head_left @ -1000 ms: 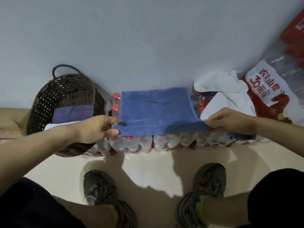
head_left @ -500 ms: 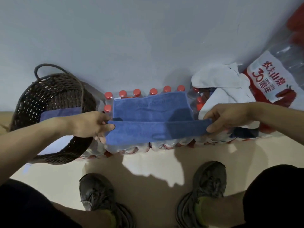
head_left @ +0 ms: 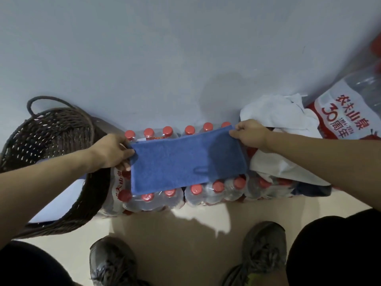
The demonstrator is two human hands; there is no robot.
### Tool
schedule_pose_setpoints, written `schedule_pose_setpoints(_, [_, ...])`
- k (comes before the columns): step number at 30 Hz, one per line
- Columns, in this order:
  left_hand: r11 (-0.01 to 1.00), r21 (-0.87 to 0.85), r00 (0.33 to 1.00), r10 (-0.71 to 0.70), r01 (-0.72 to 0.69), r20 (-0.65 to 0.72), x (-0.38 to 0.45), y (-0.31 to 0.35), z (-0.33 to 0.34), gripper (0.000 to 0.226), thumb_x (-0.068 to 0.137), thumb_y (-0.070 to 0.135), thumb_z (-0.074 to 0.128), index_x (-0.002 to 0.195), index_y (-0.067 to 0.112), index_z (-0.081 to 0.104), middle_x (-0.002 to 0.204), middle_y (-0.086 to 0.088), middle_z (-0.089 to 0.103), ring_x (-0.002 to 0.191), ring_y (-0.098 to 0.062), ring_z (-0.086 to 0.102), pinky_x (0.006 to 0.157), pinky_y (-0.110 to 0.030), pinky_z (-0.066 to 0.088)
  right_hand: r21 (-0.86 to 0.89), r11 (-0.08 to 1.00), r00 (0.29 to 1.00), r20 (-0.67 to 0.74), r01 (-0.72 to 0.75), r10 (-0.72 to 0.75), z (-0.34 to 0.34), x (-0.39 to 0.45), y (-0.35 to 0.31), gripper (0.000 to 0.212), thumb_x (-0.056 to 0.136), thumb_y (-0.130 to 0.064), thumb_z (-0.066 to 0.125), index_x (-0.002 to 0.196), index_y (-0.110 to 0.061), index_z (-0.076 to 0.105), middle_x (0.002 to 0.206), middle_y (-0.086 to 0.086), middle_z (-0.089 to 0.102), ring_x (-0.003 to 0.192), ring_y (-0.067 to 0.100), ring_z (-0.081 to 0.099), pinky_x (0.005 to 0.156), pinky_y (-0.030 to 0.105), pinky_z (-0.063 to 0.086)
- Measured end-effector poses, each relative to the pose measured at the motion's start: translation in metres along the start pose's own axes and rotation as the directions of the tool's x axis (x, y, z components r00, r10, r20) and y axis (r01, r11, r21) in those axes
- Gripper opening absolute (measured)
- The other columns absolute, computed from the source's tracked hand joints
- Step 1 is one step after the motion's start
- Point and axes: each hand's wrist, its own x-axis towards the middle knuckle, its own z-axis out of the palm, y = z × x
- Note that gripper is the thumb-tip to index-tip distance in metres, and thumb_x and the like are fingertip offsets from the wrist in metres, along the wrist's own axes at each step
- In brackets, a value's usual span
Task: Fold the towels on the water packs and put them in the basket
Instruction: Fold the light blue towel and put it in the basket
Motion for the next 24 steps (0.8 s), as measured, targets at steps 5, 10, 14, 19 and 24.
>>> schedule_pose_setpoints(5, [0.998,-0.045,0.996,-0.052,0.049,-0.066,0.009,0.003,0.013,0.018,0.096,0.012,0.055,0.081,0.005,0.06,0.072,-0.018,0.068,0.063,-0.032,0.07,0.066,-0.043,0.061,-0.117,0.986,0.992,-0.069,-0.115,0.108,0.016,0.016,0.001,0.023,0.098,-0.017,0.046,0.077,-0.01,0.052,0.07,0.006,0.051,0.065,0.022,0.049,0.05,0.026,0.035])
schedule_pose_setpoints(10, [0.991,-0.104,0.994,-0.095,0.089,-0.057,0.013,0.002,0.019,0.023,0.102,0.022,0.043,0.099,0.003,0.055,0.076,-0.018,0.066,0.055,-0.025,0.068,0.046,-0.031,0.055,-0.115,0.988,0.991,-0.099,-0.103,0.092,0.018,0.019,0.004,0.023,0.101,-0.015,0.041,0.081,-0.008,0.051,0.071,0.001,0.047,0.064,0.014,0.044,0.05,0.023,0.029])
schedule_pose_setpoints(14, [0.994,0.068,0.991,-0.073,0.082,-0.116,0.014,0.001,0.026,0.031,0.101,0.026,0.045,0.078,0.008,0.055,0.071,-0.007,0.061,0.059,-0.019,0.058,0.052,-0.027,0.044,-0.188,0.979,0.992,-0.113,-0.083,0.063,0.02,0.019,0.002,0.016,0.101,-0.019,0.044,0.094,-0.009,0.054,0.093,0.009,0.052,0.087,0.02,0.049,0.073,0.023,0.034])
schedule_pose_setpoints(19, [0.994,-0.002,0.993,-0.113,0.113,-0.034,0.01,0.003,0.03,0.037,0.098,0.038,0.053,0.076,0.009,0.059,0.073,-0.008,0.063,0.062,-0.02,0.061,0.059,-0.03,0.05,-0.227,0.965,0.987,-0.118,-0.135,0.11,0.018,0.013,-0.001,0.026,0.1,-0.029,0.046,0.094,-0.005,0.051,0.096,0.016,0.055,0.086,0.026,0.052,0.071,0.029,0.037])
schedule_pose_setpoints(24, [0.985,0.11,0.991,-0.132,0.135,-0.034,-0.013,-0.001,0.04,0.052,0.087,0.052,0.063,0.121,0.013,0.056,0.1,-0.006,0.063,0.08,-0.022,0.061,0.069,-0.027,0.049,-0.385,0.914,0.991,-0.025,-0.132,0.132,0.017,-0.006,-0.001,0.042,0.099,-0.037,0.05,0.122,-0.004,0.06,0.122,0.019,0.061,0.109,0.034,0.06,0.083,0.034,0.048])
